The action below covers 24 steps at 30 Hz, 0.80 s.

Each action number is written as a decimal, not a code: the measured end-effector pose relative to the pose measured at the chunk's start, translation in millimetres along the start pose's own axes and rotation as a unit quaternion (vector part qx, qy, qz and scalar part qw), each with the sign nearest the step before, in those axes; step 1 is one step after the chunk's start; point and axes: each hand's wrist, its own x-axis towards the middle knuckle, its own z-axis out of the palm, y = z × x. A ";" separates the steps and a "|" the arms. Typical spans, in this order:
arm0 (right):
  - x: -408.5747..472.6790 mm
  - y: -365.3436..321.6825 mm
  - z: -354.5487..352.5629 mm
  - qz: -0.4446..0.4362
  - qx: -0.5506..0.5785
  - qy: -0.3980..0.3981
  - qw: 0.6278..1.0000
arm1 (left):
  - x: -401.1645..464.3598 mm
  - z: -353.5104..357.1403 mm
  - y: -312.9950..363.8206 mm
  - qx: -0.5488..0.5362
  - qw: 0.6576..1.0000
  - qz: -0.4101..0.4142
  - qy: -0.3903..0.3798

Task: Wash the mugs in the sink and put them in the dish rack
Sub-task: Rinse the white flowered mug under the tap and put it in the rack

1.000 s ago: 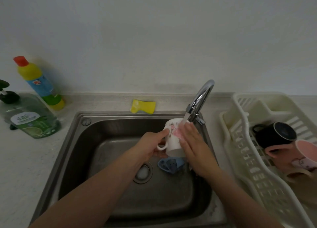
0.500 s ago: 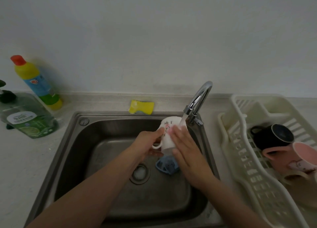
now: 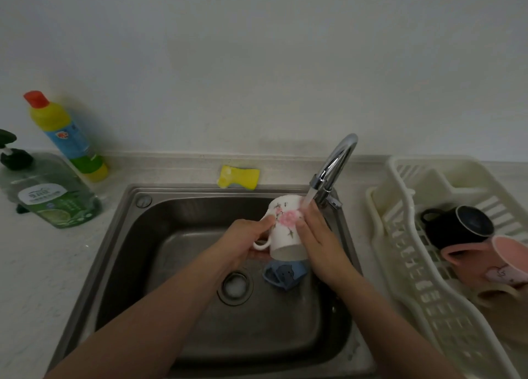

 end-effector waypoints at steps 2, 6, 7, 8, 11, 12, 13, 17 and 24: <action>-7.0 -6.6 0.5 -0.044 -0.062 -0.009 0.997 | -0.7 1.6 3.5 0.009 1.000 0.008 0.001; -25.6 7.1 0.3 -0.159 -0.183 -0.050 0.969 | -0.2 -0.9 3.3 0.043 0.999 0.016 0.001; -14.5 8.8 -2.1 -0.144 -0.164 -0.044 0.975 | -1.1 -0.3 3.4 0.042 0.999 0.014 0.004; -2.4 7.8 -4.6 -0.129 -0.149 -0.033 0.980 | -0.9 0.5 3.4 0.046 0.999 0.015 0.007; 5.0 -0.8 -5.1 -0.142 -0.184 -0.015 0.972 | 0.5 2.4 4.5 0.061 0.998 0.023 0.003; -2.0 1.8 -3.8 -0.178 -0.203 -0.019 0.963 | 1.4 1.6 5.6 0.061 0.998 0.024 0.000; -12.9 5.6 -3.4 -0.214 -0.216 -0.029 0.952 | 2.3 0.8 5.5 0.064 0.998 0.026 -0.005; 5.4 12.4 -11.9 -0.152 -0.170 0.000 0.974 | 2.3 8.6 3.3 0.099 0.994 0.035 -0.016; -27.7 18.5 -3.6 -0.187 -0.177 -0.038 0.966 | 4.5 10.2 1.3 0.083 0.996 0.026 -0.020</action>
